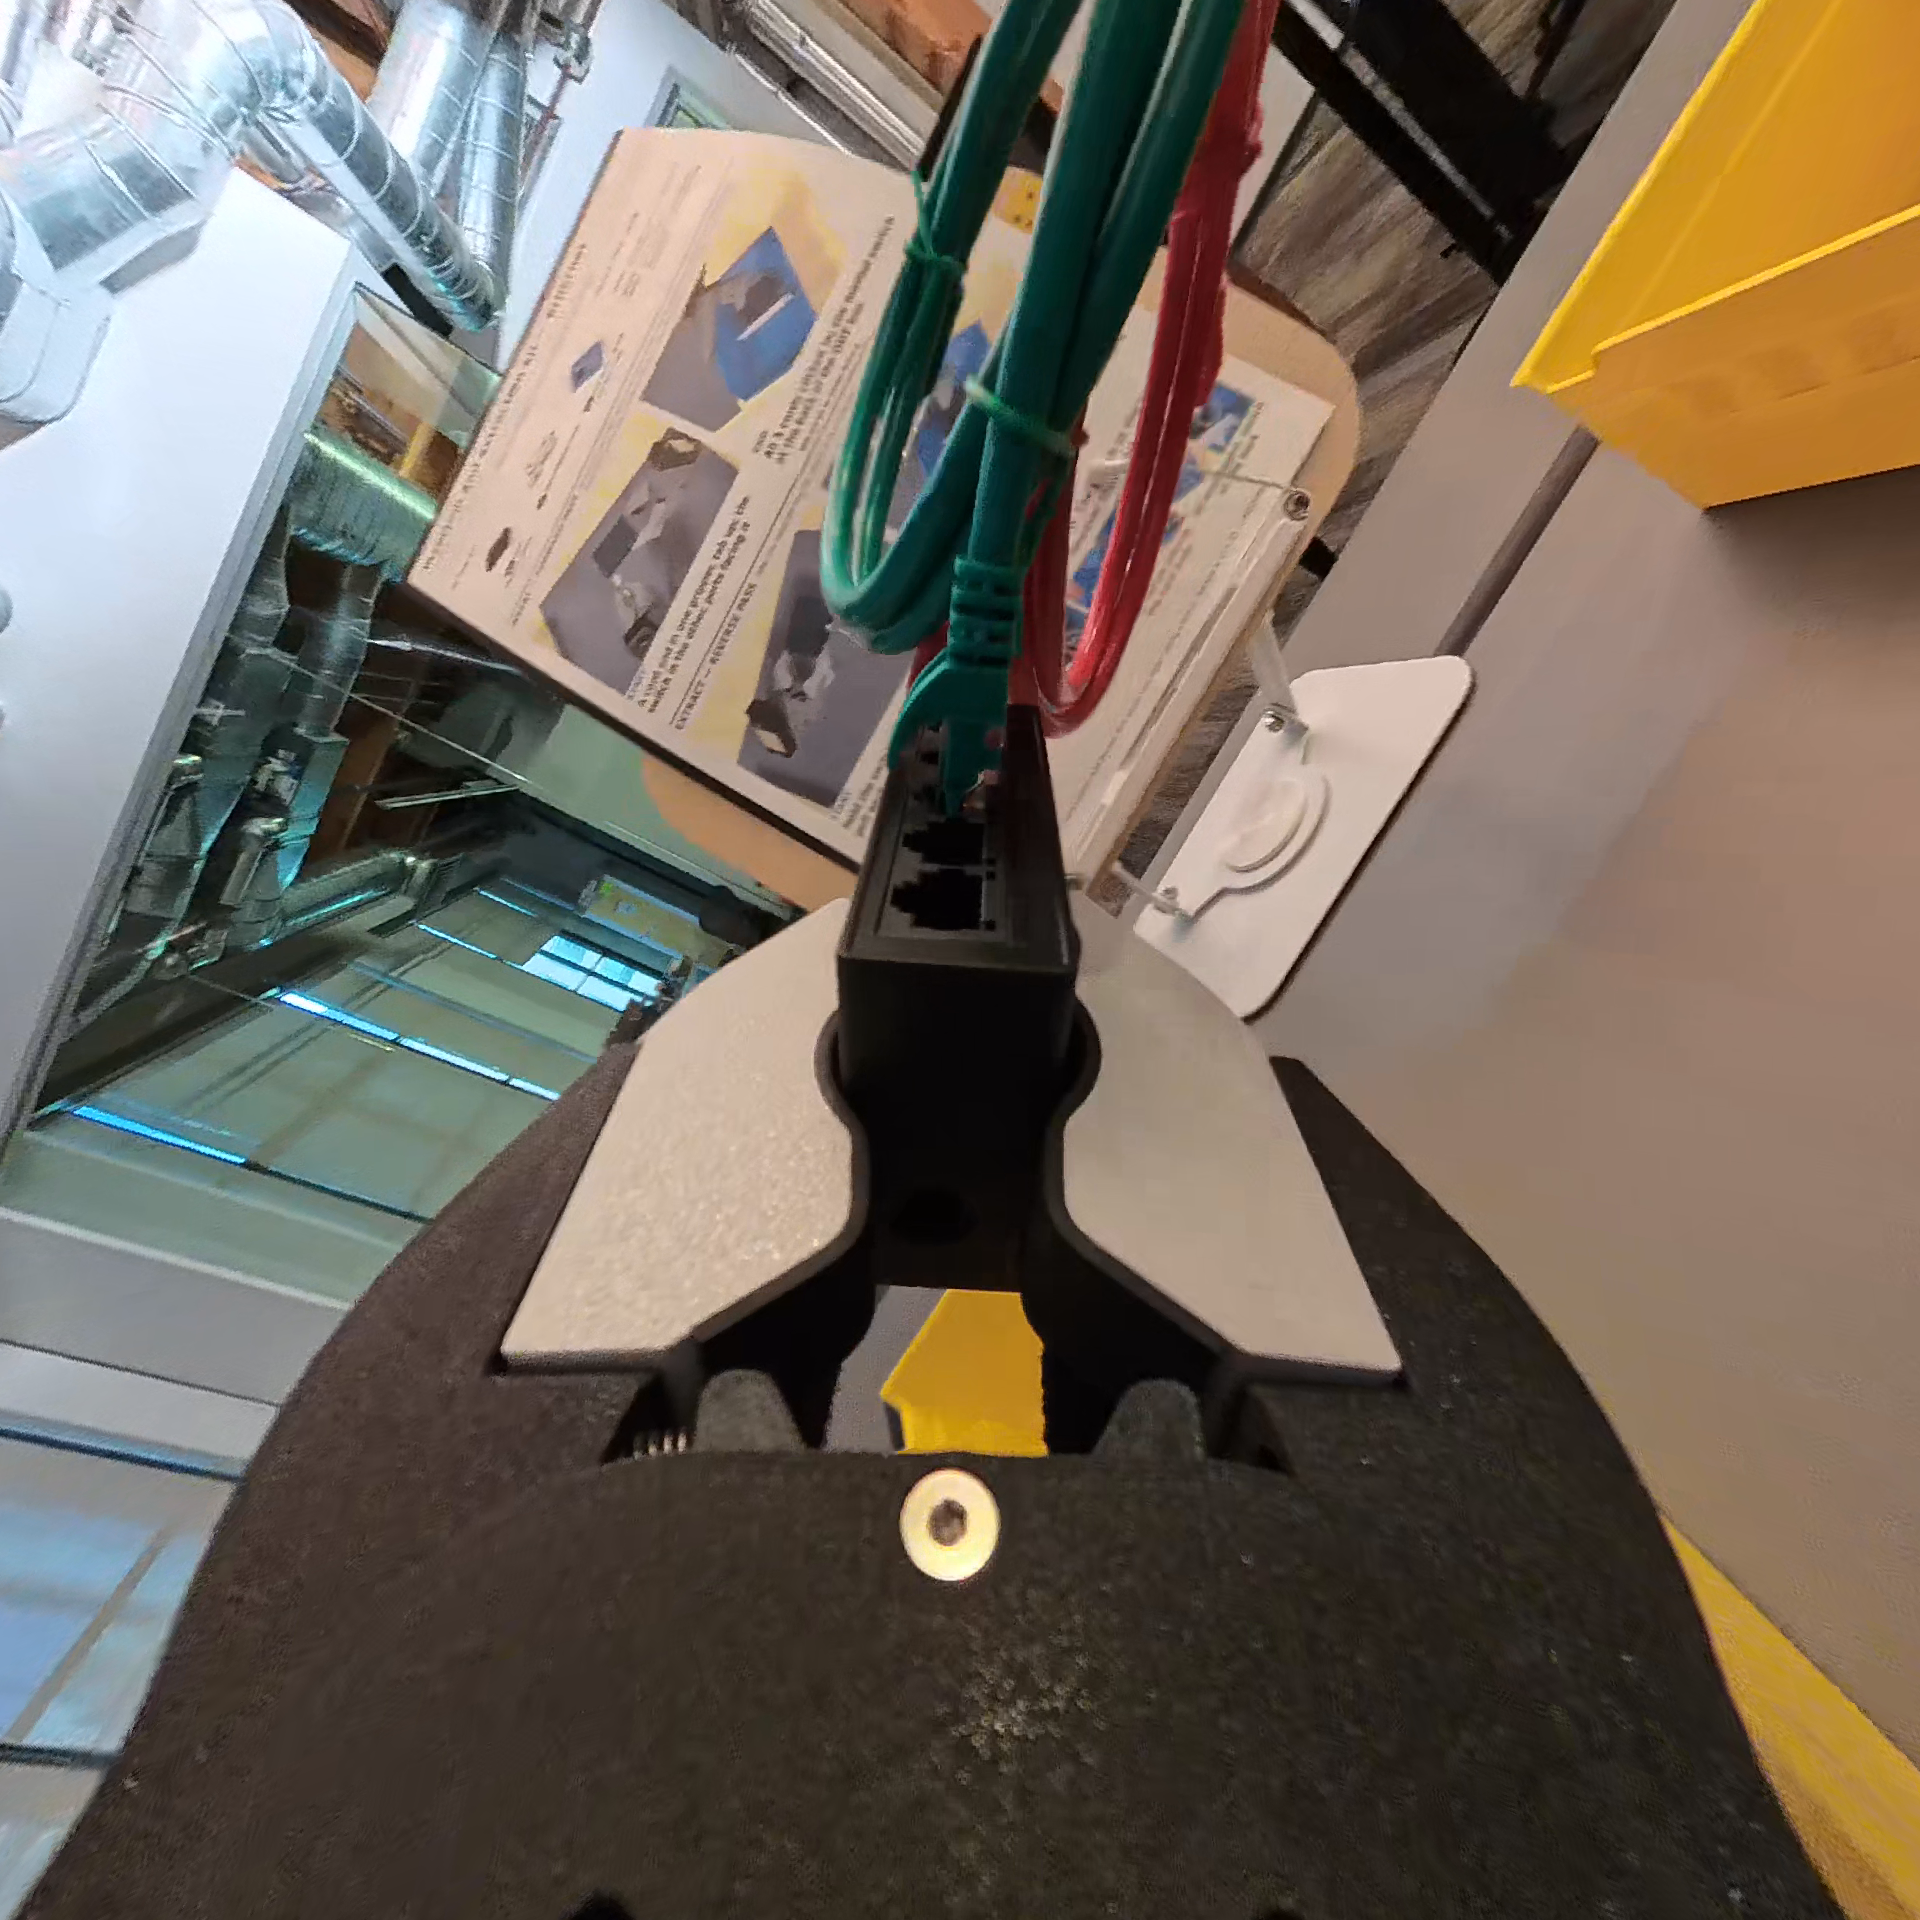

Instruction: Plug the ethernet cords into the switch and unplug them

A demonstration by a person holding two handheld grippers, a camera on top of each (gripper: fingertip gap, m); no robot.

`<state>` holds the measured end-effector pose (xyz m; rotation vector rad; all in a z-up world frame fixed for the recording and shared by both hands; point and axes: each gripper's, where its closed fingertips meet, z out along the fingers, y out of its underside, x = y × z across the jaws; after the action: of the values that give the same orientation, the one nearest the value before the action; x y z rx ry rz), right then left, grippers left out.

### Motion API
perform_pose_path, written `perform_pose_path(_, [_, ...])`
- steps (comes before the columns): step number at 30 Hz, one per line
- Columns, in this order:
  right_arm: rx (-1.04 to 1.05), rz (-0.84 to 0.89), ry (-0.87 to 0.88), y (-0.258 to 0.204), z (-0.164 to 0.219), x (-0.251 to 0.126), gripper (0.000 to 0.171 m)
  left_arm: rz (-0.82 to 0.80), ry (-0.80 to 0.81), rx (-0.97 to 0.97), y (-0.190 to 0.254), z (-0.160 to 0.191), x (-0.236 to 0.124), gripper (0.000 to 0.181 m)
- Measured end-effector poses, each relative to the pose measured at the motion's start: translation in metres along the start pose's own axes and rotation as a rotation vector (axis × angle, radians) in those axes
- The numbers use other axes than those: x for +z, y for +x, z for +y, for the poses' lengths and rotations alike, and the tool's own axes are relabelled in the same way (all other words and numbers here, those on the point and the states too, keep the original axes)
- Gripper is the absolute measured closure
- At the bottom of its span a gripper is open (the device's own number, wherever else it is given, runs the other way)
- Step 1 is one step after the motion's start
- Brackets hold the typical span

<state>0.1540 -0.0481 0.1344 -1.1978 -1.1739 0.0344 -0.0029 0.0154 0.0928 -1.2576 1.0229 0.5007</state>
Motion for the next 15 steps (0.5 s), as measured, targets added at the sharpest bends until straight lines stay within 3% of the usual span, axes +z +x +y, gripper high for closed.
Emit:
perform_pose_path(4, [0.358,-0.134,-0.227,-0.037,0.035,0.009,0.140,-0.035,-0.010,0.019,-0.010,0.004,-0.002,0.151])
perform_pose_path(6, [0.453,-0.082,-0.341,-0.059,0.062,0.013,0.142,-0.033,-0.003,0.006,-0.013,0.003,-0.003,0.152])
perform_pose_path(11, [0.314,0.111,-0.481,-0.114,0.115,0.011,0.152,-0.016,0.028,-0.046,-0.018,0.001,-0.008,0.152])
perform_pose_path(15, [0.348,-0.123,-0.476,-0.189,0.122,0.024,0.151,0.000,0.052,-0.070,-0.020,-0.003,-0.012,0.152])
